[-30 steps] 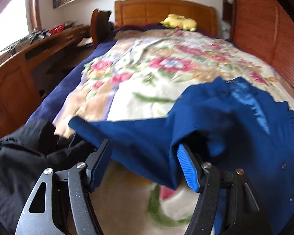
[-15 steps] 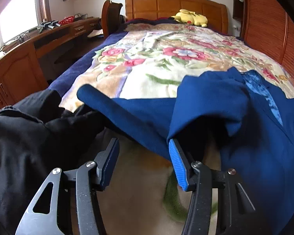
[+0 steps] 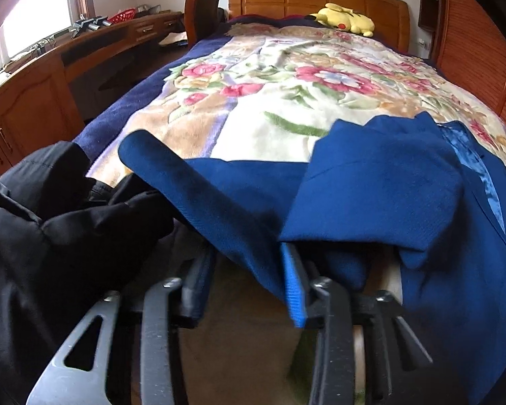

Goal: Fold large clothes

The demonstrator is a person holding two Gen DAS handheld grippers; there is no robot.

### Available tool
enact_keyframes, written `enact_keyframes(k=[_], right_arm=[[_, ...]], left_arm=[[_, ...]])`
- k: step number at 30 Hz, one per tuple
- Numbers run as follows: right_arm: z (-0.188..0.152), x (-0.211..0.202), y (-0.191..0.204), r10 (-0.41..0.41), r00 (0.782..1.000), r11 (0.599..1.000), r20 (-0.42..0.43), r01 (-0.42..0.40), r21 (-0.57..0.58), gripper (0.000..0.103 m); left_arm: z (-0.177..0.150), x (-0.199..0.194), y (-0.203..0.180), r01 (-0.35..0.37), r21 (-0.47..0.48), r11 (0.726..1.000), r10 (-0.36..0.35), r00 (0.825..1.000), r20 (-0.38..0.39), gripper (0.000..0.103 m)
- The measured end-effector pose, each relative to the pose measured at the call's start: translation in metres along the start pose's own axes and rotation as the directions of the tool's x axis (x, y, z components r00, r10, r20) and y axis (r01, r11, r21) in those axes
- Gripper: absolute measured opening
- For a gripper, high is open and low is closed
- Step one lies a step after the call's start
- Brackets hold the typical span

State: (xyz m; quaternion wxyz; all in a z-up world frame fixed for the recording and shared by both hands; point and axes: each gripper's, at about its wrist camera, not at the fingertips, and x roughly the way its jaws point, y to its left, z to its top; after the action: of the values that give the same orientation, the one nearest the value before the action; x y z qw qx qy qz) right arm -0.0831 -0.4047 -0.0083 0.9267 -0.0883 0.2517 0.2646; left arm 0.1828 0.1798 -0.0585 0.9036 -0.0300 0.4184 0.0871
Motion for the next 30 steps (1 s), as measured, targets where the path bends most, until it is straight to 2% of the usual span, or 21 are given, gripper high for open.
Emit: enact_keyframes(k=[3,5,12,15,19,24,30], right_arm=[[0.0,0.0,-0.001,0.003,1.0,1.0,-0.001,-0.003,0.0,0.103],[0.0,0.0,-0.001,0.005,1.0,1.0,0.0,-0.005,0.0,0.103],[0.001,-0.003,-0.002,0.008,1.0,1.0,0.011,-0.008,0.001,0.103],[0.001,-0.009,-0.004,-0.006,1.0,1.0,0.028,0.006,0.003,0.103],[0.003,-0.018,-0.013,-0.019,0.999,0.999,0.048,0.018,0.028,0.103],[0.002,-0.027,-0.027,-0.042,0.997,0.997,0.064,0.038,0.064,0.103],[0.0,-0.028,-0.032,-0.052,0.996,0.995,0.066,0.046,0.086,0.103]], left_arm=[[-0.001,0.001,-0.002,0.017,0.01,1.0,-0.017,1.0,-0.012,0.006],[0.0,-0.005,-0.007,0.007,0.04,0.999,-0.007,1.0,0.009,0.003],[0.022,-0.052,-0.019,0.042,0.054,0.998,-0.048,0.99,0.131,0.003],[0.033,-0.073,-0.036,0.062,0.082,0.995,-0.076,0.983,0.17,0.003],[0.044,-0.097,-0.077,0.106,0.146,0.984,-0.136,0.969,0.207,0.003],[0.045,-0.114,-0.133,0.168,0.235,0.957,-0.218,0.954,0.208,0.003],[0.02,-0.133,-0.18,0.213,0.346,0.914,-0.288,0.941,0.18,0.003]])
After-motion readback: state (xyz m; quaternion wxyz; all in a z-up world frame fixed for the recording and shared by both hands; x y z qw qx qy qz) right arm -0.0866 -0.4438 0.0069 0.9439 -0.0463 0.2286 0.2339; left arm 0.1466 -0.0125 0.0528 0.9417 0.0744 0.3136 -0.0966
